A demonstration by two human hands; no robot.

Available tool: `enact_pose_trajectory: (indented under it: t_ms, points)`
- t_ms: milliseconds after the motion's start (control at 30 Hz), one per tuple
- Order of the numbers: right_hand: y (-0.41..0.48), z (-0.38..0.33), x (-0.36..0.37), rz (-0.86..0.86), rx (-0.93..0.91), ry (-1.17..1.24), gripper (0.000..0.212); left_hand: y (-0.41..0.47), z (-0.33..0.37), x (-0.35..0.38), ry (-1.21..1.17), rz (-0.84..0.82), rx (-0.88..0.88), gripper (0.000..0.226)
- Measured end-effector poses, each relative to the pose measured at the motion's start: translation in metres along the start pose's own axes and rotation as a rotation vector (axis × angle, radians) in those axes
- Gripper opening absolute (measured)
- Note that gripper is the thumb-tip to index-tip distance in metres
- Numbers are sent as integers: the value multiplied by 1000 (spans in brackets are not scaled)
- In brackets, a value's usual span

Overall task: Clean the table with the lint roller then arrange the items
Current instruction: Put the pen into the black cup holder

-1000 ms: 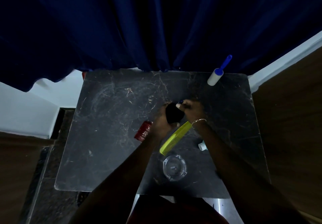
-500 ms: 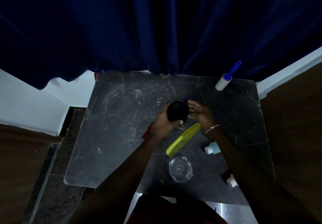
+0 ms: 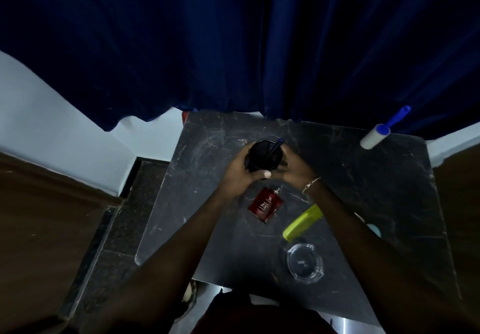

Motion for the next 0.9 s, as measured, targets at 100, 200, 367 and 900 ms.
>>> enact_pose_trajectory:
  t_ms: [100, 200, 367, 900]
  points:
    - [18, -9, 23, -12, -21, 17, 79, 3, -8, -31, 27, 3, -24, 87]
    - [39, -20, 44, -29, -30, 22, 81, 11, -16, -65, 100, 22, -11, 84]
    - [81, -32, 75, -53, -25, -5, 84, 25, -22, -110, 207, 65, -19, 77]
    - [210, -60, 140, -79, -17, -222, 98, 104, -79, -197, 372, 201, -188, 74]
Point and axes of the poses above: each hand's wrist, its own y-axis towards the middle knuckle, its own x-axis out of the palm, z = x × y, the point moved 2 cm from there along y, towards the middle knuckle, and after that the axes turned 1 degree about y, right-handed, at the moved point
